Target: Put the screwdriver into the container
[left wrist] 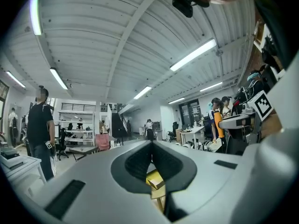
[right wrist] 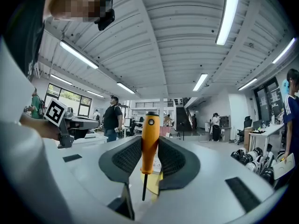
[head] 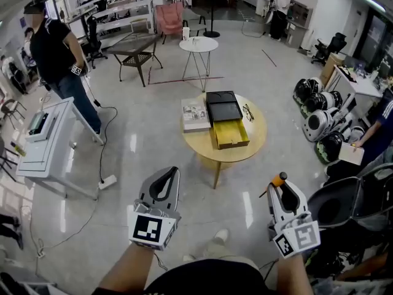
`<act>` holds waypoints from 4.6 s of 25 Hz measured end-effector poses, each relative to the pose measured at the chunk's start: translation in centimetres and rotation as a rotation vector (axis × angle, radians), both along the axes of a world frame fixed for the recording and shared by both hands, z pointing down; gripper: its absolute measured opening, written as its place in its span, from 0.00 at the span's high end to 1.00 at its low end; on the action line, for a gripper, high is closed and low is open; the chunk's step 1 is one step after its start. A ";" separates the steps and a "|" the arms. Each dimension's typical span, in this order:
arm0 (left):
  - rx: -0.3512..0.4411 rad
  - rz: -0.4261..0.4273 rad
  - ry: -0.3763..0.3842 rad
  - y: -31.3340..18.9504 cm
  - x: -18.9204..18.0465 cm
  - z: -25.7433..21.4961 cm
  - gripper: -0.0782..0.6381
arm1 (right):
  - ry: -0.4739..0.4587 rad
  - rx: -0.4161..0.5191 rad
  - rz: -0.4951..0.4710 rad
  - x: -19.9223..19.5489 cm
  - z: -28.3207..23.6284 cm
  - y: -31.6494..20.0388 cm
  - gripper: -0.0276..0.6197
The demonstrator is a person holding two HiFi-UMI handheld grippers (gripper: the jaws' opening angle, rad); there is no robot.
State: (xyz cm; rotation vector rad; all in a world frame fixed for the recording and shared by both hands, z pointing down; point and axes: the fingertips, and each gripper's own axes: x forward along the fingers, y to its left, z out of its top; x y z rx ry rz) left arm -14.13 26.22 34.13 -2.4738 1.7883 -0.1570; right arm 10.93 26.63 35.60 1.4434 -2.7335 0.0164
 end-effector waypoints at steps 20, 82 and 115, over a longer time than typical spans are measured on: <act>-0.029 -0.025 -0.015 -11.2 3.7 1.4 0.87 | -0.022 -0.048 -0.060 3.9 1.5 -11.0 0.77; -0.036 -0.033 -0.042 -28.4 2.0 1.1 0.87 | -0.081 -0.131 -0.185 0.2 4.1 -29.1 0.77; -0.047 0.121 -0.024 -42.2 1.4 1.2 0.87 | -0.084 -0.128 -0.063 -1.4 2.9 -40.0 0.77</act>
